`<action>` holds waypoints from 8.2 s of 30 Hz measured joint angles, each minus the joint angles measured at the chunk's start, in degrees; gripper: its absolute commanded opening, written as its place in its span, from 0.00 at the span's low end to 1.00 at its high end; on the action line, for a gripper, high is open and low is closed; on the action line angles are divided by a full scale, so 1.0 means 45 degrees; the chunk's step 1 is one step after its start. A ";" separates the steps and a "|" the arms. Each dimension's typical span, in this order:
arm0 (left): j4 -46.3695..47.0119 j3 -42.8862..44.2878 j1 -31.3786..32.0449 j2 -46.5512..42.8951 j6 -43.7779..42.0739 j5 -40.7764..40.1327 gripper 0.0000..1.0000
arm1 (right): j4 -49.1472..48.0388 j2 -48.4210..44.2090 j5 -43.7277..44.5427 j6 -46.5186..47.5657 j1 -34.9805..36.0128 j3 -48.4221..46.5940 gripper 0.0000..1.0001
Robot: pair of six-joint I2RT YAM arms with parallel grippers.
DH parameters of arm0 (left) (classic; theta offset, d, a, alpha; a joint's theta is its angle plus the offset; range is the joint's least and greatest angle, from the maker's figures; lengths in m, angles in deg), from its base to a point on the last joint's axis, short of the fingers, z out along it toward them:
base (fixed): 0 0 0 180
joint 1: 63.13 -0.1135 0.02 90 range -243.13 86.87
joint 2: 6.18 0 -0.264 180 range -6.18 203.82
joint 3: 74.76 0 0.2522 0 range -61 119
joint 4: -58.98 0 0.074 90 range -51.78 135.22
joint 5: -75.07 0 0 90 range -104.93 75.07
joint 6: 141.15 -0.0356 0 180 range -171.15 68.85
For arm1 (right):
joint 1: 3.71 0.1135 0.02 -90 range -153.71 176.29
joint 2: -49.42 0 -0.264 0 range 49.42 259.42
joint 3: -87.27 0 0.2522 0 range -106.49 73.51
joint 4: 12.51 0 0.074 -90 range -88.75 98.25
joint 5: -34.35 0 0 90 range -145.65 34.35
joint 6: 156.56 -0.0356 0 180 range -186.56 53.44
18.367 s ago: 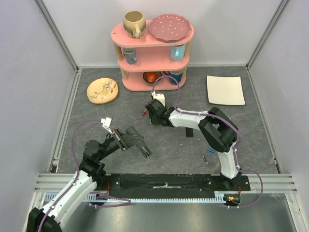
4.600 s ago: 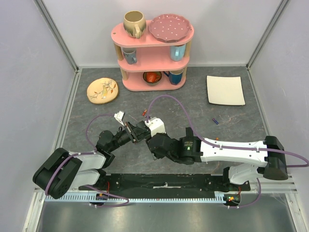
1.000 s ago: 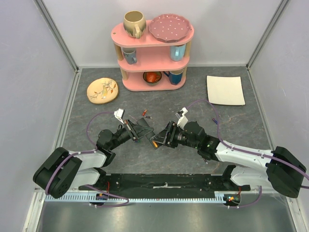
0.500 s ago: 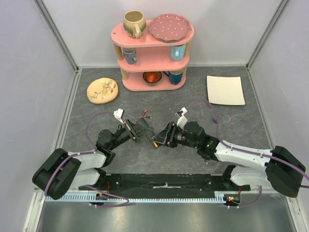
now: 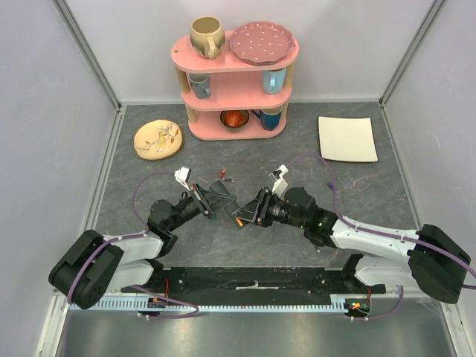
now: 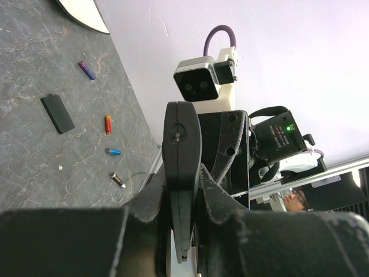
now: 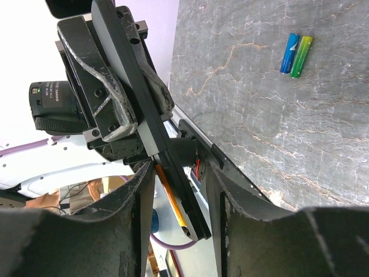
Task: Load the batteries into the remote control
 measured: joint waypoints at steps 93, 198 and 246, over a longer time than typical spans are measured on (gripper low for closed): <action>0.0345 0.0452 -0.0029 0.0860 0.0408 0.1093 0.02 | 0.3468 -0.0860 -0.2375 0.4371 -0.1205 -0.1166 0.72; -0.8888 -0.0889 -0.0967 -0.9680 -0.0899 0.0719 0.02 | 0.7329 0.7543 0.4736 1.2925 -0.2191 -0.7932 0.00; -0.7014 -0.0889 -0.0967 -0.7902 -0.0899 0.0733 0.02 | 0.9986 0.5935 0.4838 1.1317 -0.1773 -0.5017 0.30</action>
